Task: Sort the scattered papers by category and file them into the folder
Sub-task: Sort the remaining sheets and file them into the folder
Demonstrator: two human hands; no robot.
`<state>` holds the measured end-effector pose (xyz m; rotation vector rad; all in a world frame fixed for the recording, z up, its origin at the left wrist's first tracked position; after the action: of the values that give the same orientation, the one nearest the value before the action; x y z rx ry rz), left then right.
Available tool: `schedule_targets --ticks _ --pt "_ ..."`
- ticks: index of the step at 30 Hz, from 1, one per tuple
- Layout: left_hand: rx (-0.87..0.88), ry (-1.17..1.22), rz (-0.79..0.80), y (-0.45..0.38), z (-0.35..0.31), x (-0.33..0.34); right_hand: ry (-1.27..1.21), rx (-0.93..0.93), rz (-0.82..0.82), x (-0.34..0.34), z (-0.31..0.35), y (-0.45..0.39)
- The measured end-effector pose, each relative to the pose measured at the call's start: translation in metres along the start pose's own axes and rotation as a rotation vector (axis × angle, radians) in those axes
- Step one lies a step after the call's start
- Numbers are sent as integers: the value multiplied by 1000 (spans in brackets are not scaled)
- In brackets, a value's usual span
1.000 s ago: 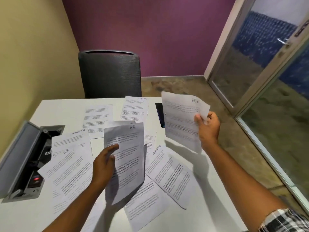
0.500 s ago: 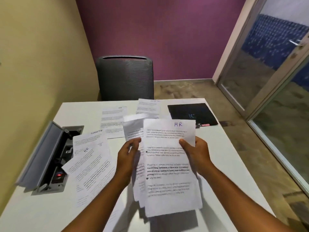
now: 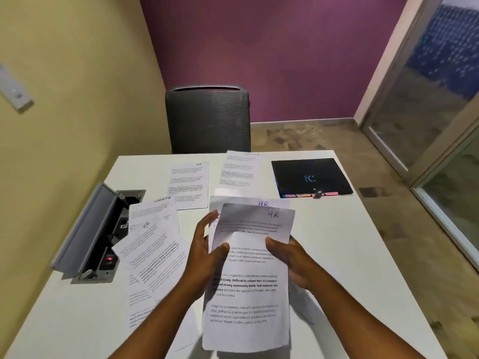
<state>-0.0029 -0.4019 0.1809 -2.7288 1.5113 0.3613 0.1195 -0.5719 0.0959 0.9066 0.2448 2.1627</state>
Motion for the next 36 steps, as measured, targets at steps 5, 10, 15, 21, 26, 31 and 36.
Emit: schedule_targets --ticks 5,10,15,21,26,31,36 --pt "-39 -53 -138 14 8 -12 113 -49 -60 -2 2 6" --pt "-147 -250 -344 26 29 -31 386 -314 -219 6 28 16" --pt "-120 -198 -481 49 35 -30 434 -528 -306 9 26 33" --pt "-148 -175 -445 53 70 -14 556 -426 -285 -8 -16 24" --pt "-177 -95 -447 47 80 -13 611 -416 -361 -17 -21 21" --pt "-209 -107 -328 50 111 -9 603 -307 -412 -36 -57 18" --pt "-213 -154 -227 40 134 -21 687 -285 -489 -29 -71 14"
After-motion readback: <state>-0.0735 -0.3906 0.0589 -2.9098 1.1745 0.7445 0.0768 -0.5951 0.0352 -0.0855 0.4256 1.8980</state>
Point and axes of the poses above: each hand's wrist, its own y-axis away from the middle knuckle, its own x-axis out of the palm, z = x × y, the point moved 10 cm from there along -y, towards the middle knuckle, and after that the axes turned 5 degrees about -y, right-handed, at the moved point
